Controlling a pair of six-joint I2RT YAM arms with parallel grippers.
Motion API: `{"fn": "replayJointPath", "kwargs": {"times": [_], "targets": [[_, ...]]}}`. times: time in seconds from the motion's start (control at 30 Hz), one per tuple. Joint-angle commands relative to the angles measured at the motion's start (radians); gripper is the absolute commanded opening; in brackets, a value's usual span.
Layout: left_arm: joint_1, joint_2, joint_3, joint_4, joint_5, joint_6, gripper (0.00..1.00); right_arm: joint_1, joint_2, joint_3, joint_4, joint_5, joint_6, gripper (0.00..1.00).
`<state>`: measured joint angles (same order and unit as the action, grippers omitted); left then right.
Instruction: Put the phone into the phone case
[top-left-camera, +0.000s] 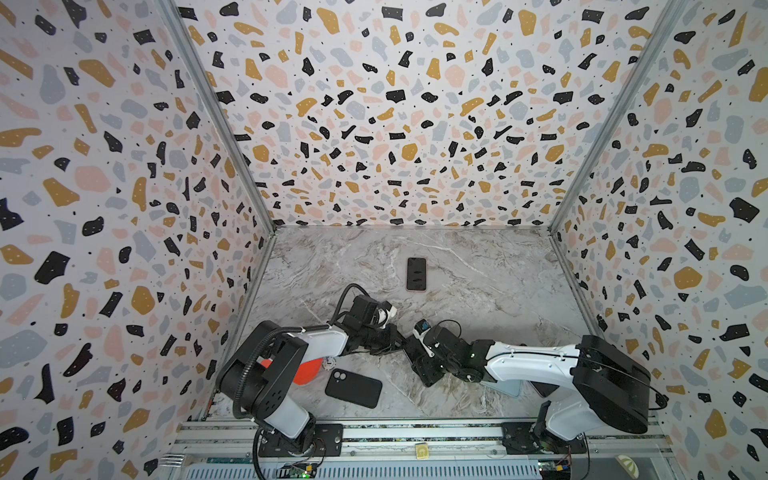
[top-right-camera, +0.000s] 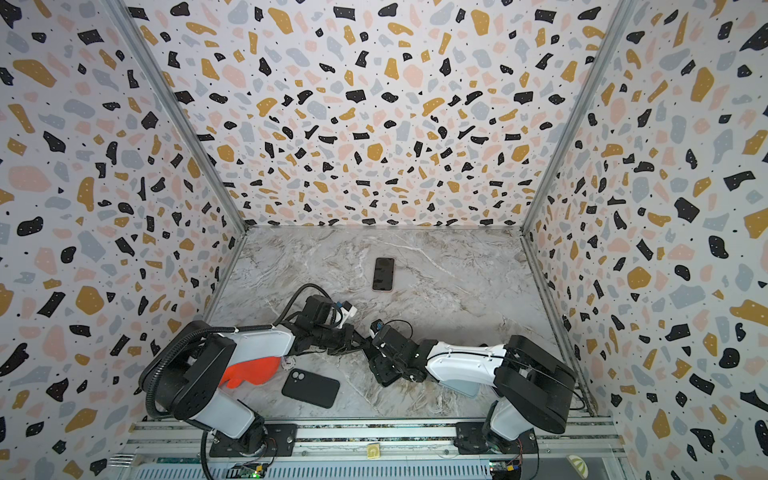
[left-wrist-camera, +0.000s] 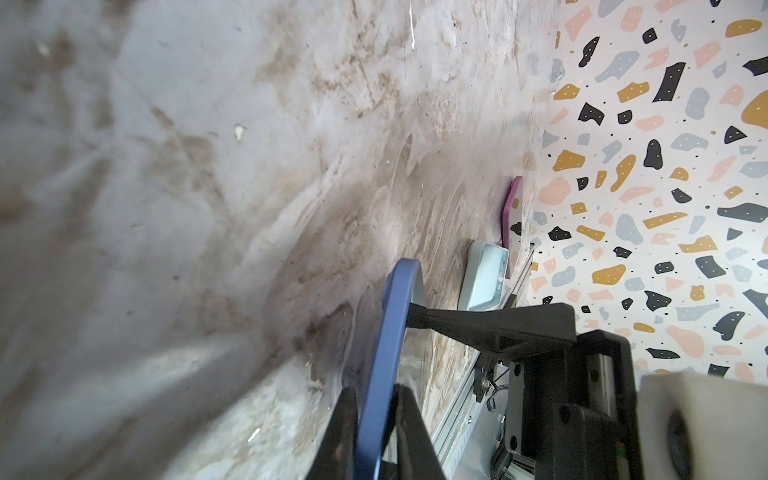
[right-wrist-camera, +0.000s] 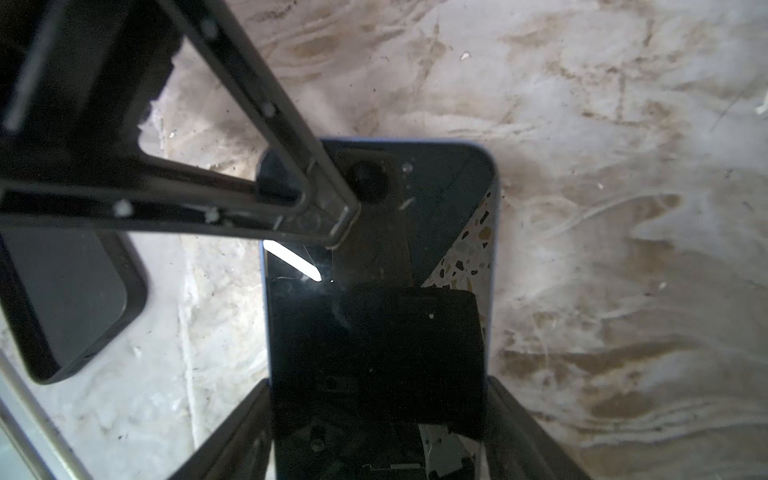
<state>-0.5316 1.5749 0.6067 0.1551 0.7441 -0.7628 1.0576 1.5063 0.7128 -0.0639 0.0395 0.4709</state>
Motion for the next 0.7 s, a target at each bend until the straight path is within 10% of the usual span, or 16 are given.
{"fn": "replayJointPath", "kwargs": {"times": [0.0, 0.67], "targets": [[-0.008, 0.000, 0.029, -0.045, -0.012, 0.016, 0.06, -0.001, 0.010, 0.056, -0.034, 0.040, -0.026, 0.70], [-0.005, -0.068, 0.014, 0.176, -0.057, -0.218, 0.00, -0.095, -0.289, 0.034, -0.111, -0.059, 0.176, 0.80]]}}
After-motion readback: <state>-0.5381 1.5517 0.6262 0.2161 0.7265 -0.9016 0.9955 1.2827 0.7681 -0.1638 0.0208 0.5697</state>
